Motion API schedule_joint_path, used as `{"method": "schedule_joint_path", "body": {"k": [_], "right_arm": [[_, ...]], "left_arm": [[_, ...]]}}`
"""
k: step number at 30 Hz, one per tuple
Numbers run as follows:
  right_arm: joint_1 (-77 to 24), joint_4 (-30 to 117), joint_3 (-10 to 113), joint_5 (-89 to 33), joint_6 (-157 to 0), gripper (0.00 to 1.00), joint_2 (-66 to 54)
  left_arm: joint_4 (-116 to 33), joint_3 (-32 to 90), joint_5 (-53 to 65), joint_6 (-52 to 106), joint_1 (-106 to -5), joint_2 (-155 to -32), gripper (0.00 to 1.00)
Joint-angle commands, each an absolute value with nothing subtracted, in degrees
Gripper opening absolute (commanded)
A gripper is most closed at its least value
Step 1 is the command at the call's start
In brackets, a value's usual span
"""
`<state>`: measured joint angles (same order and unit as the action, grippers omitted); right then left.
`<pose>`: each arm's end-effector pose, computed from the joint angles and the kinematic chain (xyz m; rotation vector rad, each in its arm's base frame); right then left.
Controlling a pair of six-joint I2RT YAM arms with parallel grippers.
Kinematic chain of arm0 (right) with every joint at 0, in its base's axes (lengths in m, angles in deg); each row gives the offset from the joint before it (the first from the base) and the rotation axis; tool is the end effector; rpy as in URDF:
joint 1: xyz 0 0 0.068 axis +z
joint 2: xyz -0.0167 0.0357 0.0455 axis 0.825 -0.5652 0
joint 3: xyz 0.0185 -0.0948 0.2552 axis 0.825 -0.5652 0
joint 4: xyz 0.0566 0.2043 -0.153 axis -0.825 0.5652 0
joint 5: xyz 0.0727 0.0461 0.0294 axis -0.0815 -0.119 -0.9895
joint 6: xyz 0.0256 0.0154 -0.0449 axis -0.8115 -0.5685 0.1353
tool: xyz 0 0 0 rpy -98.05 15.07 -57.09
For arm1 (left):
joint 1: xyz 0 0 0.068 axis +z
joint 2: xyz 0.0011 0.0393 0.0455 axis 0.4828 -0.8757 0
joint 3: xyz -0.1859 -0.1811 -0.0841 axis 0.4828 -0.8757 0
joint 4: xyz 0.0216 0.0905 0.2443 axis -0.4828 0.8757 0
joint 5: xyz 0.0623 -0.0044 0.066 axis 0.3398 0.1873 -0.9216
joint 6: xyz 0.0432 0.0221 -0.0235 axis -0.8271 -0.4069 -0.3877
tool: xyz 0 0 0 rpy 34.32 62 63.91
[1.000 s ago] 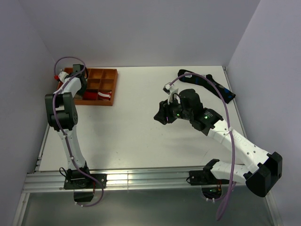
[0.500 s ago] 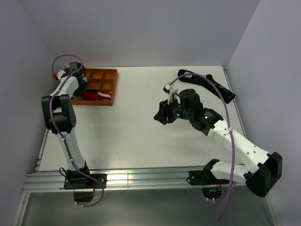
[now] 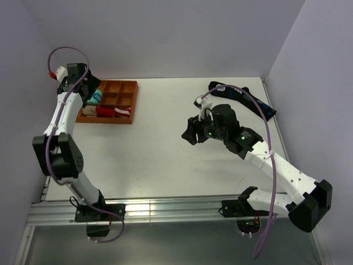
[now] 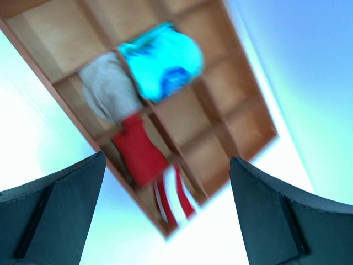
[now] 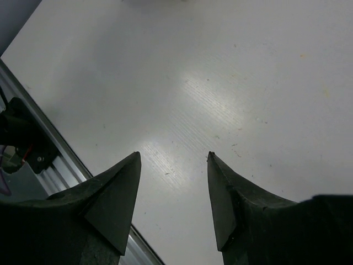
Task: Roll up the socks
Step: Reset both arms
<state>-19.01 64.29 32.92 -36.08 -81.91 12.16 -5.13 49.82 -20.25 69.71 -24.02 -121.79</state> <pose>0.1919 0.1543 0.3326 -0.6585 2.0200 0.7763 0.4071 0.0454 0.3117 -1.2584 1.9192 -0.0788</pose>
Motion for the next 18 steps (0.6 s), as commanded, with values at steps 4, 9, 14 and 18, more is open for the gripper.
{"method": "schedule_joint_path", "body": {"k": [4, 9, 14, 18], "right_arm": [[-21.0, 62.8, 33.8, -32.4, -83.6, 0.91, 15.6], [-22.0, 64.2, 35.0, -26.9, -87.3, 1.00, 16.6], [-22.4, 62.8, 32.6, -23.2, -91.4, 1.00, 20.7], [-22.4, 62.7, 31.4, -20.8, -93.9, 1.00, 22.6]], "left_arm": [[-6.8, 44.5, -11.8, 57.8, -33.9, -105.0, 1.00], [-11.9, 30.8, -6.4, 50.3, -46.1, -92.3, 1.00], [-21.5, 17.6, 2.4, 47.4, -50.3, -76.0, 0.99], [-22.2, 11.7, 8.5, 44.9, -51.5, -72.2, 0.99]]}}
